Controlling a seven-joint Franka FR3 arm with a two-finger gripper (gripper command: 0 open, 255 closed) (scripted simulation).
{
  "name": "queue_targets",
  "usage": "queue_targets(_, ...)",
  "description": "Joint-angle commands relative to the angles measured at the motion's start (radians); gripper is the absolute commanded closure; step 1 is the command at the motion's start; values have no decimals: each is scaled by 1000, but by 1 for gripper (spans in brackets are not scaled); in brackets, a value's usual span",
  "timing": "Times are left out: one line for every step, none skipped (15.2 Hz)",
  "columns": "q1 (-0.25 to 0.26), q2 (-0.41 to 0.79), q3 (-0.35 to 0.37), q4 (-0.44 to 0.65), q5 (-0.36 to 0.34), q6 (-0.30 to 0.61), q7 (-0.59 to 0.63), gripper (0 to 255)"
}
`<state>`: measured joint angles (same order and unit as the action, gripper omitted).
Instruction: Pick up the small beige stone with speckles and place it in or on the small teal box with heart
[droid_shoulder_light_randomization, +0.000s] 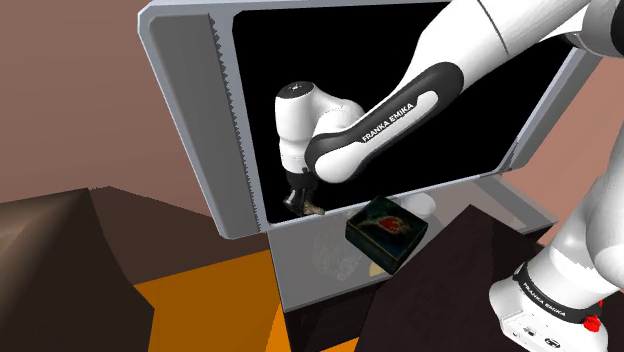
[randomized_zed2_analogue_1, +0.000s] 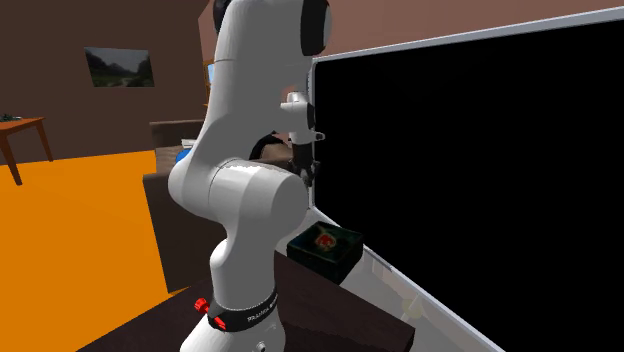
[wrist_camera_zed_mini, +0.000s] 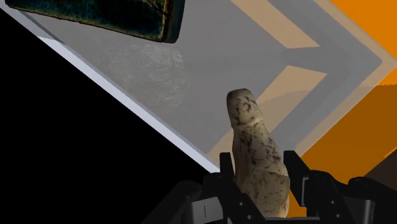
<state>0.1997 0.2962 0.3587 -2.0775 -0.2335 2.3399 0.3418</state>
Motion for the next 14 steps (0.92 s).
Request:
queue_targets(-3, -16, 4, -4, 9, -11, -6, 255)
queue_targets(-17, -49, 5, -50, 20, 6, -22, 255)
queue_targets(-31, -81, 5, -95, 33, 23, -40, 255)
queue_targets(-44, -113, 5, -138, 46, 38, -59, 255)
queue_targets(-57, -145, 4, -181, 60, 53, -79, 255)
queue_targets(-69, -176, 2, -223, 74, 67, -100, 255)
queue_targets(-79, -208, -1, -263, 89, 81, -123, 255)
queue_targets(-89, -239, -5, -303, 104, 93, -146, 255)
queue_targets(-98, -271, -10, -342, 119, 104, -171, 255)
queue_targets(-106, -302, -16, -380, 135, 115, -196, 255)
queue_targets(-113, -333, -23, -418, 150, 125, -222, 255)
queue_targets(-119, -364, -32, -454, 165, 133, -248, 255)
queue_targets(-124, -394, -42, -490, 179, 141, -275, 255)
queue_targets(-129, -425, -54, -525, 192, 148, -302, 255)
